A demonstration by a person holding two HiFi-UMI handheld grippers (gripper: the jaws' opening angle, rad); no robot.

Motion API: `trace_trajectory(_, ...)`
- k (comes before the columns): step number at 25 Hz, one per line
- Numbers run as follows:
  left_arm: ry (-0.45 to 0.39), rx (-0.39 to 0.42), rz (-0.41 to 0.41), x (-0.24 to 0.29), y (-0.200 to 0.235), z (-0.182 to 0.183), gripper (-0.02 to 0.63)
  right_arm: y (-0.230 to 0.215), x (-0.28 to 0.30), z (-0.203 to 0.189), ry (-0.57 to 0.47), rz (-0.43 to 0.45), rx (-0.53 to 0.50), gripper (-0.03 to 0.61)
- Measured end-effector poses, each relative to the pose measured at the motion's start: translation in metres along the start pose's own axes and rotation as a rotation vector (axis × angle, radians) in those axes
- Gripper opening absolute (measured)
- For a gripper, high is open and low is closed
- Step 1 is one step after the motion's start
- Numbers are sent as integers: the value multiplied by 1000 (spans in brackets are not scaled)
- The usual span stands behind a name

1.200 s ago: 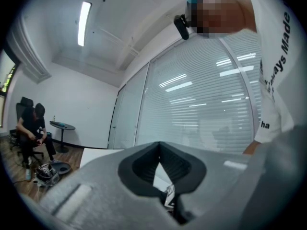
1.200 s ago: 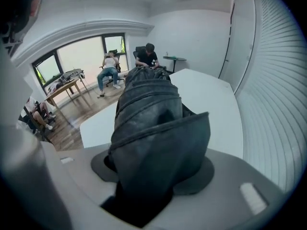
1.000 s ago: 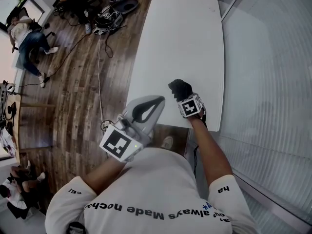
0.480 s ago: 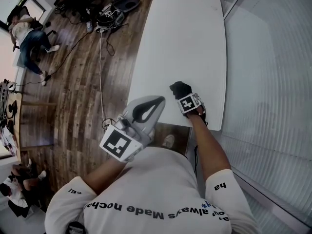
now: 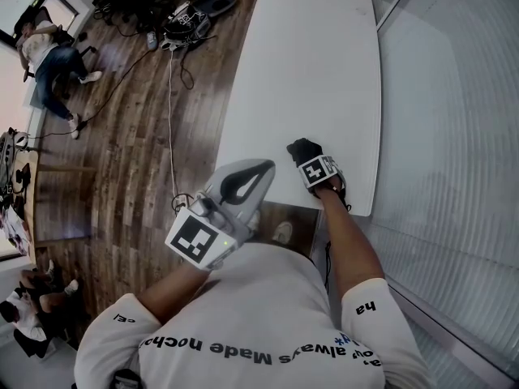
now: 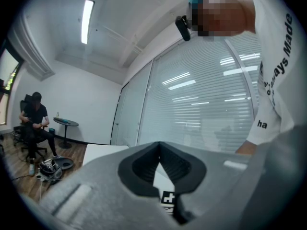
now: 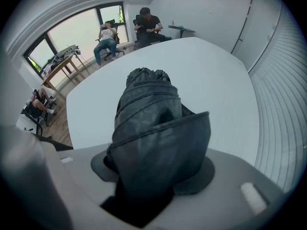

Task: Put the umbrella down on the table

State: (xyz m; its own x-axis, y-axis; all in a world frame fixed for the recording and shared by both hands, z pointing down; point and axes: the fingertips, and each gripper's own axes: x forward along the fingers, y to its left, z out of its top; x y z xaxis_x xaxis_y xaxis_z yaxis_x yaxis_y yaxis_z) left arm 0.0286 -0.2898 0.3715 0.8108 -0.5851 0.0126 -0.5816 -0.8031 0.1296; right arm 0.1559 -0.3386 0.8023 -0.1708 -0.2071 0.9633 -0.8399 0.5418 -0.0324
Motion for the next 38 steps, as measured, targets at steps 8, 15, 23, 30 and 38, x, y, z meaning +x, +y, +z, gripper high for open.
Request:
trace_trajectory(8, 0, -3, 9, -8, 1, 3, 3, 5, 1, -1, 2, 0, -2, 273)
trace_trajectory(15, 3, -7, 10, -7, 3, -1, 3, 7, 1, 1, -16, 15, 9, 327)
trace_trajectory(23, -2, -6, -3, -5, -2, 0, 3, 2, -38, 7, -107, 18, 25, 348)
trace_trajectory(30, -10, -3, -14, -2, -3, 4, 3, 1, -131, 41, -416, 26, 7, 314)
trace_trajectory(38, -18, -1, -32, 5, -9, 12, 3, 37, -300, 71, -882, 32, -60, 221)
